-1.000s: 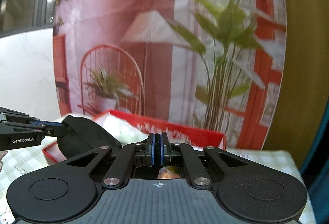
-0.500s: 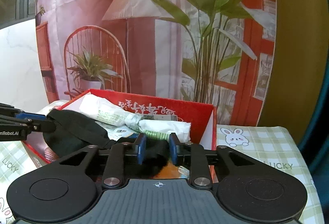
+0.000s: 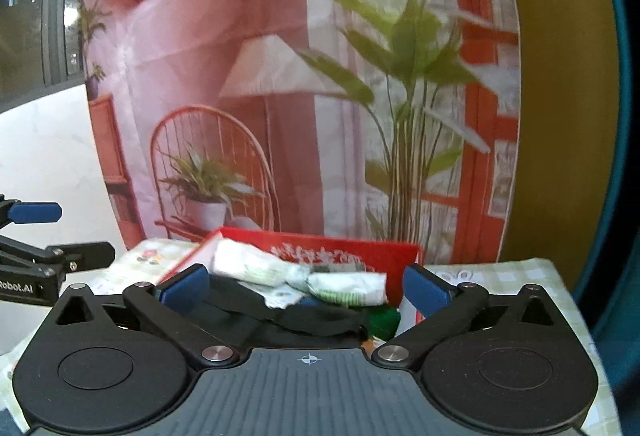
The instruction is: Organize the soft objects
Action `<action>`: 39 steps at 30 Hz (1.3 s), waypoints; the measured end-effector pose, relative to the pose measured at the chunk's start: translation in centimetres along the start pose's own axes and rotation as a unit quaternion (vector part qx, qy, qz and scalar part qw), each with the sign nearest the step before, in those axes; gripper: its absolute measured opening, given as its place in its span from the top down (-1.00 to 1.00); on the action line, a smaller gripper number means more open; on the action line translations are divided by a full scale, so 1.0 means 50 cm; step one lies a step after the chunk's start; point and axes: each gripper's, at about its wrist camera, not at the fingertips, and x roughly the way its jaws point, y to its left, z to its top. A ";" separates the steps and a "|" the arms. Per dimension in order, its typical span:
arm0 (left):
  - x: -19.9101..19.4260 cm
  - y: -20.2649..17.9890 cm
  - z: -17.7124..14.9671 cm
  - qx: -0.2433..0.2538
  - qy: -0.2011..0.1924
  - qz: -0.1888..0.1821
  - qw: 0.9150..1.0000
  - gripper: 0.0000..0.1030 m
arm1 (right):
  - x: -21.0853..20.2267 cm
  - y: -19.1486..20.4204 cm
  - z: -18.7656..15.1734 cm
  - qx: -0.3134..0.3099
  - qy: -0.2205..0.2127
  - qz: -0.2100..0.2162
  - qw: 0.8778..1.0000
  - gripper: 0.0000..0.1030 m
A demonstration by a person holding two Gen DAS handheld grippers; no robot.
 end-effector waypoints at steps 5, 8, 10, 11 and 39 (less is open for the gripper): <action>-0.094 0.021 0.045 -0.037 -0.038 -0.022 0.998 -1.00 | -0.096 0.034 0.053 0.005 -0.024 0.000 1.000 -0.99; -0.143 0.029 0.066 -0.059 -0.049 -0.031 0.997 -1.00 | -0.153 0.060 0.078 -0.009 -0.042 -0.008 0.999 -0.99; -0.172 0.028 0.072 -0.064 -0.053 -0.034 0.996 -1.00 | -0.188 0.078 0.090 -0.018 -0.055 -0.017 0.998 -0.99; -0.184 0.027 0.074 -0.064 -0.055 -0.032 0.996 -1.00 | -0.206 0.087 0.096 -0.021 -0.061 -0.021 0.998 -0.99; -0.322 0.013 0.079 -0.070 -0.074 0.024 0.995 -1.00 | -0.344 0.128 0.106 -0.008 -0.077 -0.031 0.997 -0.99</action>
